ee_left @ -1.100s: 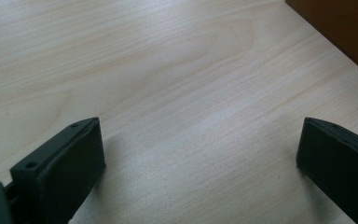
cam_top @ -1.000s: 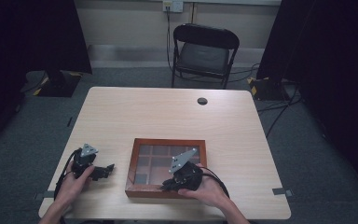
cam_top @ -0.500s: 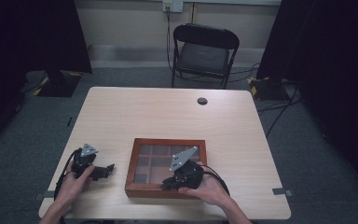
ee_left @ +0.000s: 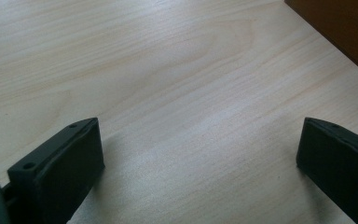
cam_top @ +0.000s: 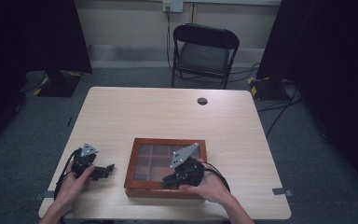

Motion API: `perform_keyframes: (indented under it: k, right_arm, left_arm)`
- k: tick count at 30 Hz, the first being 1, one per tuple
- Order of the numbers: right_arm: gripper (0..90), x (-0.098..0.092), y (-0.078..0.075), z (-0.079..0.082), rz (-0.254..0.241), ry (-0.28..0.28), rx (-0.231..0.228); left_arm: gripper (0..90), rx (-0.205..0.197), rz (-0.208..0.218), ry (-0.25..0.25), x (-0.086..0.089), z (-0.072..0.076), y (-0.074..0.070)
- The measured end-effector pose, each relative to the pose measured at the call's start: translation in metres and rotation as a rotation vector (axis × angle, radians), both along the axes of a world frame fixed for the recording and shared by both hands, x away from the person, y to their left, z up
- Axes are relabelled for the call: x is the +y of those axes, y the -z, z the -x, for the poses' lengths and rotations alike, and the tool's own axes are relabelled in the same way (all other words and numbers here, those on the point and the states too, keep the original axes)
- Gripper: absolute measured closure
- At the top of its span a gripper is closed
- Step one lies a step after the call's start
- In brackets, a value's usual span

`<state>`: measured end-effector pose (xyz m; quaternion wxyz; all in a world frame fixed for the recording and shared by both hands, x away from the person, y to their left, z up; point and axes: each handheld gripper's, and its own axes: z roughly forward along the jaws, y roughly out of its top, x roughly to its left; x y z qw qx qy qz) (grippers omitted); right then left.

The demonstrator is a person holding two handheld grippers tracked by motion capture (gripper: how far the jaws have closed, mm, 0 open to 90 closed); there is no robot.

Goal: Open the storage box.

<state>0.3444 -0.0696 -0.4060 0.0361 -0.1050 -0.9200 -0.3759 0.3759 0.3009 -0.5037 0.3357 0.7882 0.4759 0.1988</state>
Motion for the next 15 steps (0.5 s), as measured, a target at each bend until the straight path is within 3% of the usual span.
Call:
perform_keyframes:
  k: [15]
  right_arm:
    - [82.7, -0.003, -0.014, -0.005, -0.036, 0.001, -0.003]
  left_arm:
    - [0.0, 0.0, 0.002, 0.001, 0.0, 0.0, 0.0]
